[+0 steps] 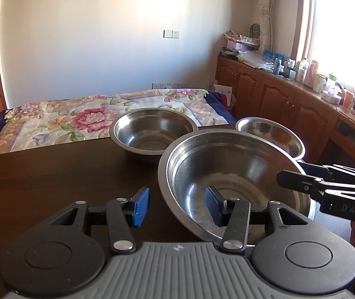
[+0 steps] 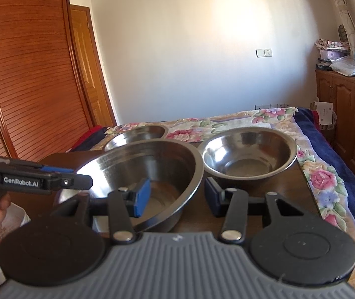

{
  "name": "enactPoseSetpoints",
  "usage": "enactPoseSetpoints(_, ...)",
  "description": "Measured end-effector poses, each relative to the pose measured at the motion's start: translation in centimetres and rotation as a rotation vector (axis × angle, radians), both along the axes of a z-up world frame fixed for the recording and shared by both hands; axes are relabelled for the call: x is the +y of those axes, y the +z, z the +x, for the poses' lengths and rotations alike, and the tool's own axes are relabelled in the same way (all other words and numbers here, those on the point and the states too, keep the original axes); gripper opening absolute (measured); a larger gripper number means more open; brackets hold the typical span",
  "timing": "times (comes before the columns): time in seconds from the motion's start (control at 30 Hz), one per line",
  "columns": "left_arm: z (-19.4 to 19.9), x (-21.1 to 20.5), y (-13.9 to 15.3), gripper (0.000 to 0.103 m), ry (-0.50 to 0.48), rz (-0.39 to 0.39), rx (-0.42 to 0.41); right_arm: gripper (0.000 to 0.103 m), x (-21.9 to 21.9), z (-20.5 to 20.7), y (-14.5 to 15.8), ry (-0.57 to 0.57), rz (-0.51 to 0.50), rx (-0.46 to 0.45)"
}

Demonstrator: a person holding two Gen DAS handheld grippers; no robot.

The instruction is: Organize plates and bowls

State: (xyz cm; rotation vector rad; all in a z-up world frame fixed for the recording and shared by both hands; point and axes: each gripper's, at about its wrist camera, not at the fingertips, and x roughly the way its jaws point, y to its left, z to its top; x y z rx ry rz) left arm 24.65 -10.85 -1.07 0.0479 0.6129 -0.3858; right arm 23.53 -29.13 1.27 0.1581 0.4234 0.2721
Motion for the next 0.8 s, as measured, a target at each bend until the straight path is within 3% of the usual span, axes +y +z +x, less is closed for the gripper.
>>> enactPoseSetpoints(0.27, 0.5, -0.3, -0.5, 0.052, -0.011, -0.006, 0.022, 0.049, -0.1, 0.2, -0.3, 0.018, 0.014, 0.017)
enactPoseSetpoints(0.4, 0.7, -0.3, -0.8, 0.048, -0.010, -0.008, 0.027, 0.049, -0.3, 0.4, -0.4, 0.015, 0.026, 0.023)
enactPoseSetpoints(0.47, 0.9, -0.3, -1.0, 0.043, -0.013, -0.007, 0.037, 0.045, -0.3, 0.4, -0.4, 0.015, 0.031, 0.027)
enactPoseSetpoints(0.53, 0.8, -0.4, -1.1, 0.032, -0.015, 0.000, 0.040, 0.039, -0.3, 0.4, -0.4, 0.025, 0.037, 0.025)
enactPoseSetpoints(0.8, 0.1, -0.2, -0.9, 0.030, -0.020, -0.003, 0.040, 0.033, -0.5, 0.3, -0.4, 0.030, 0.055, 0.016)
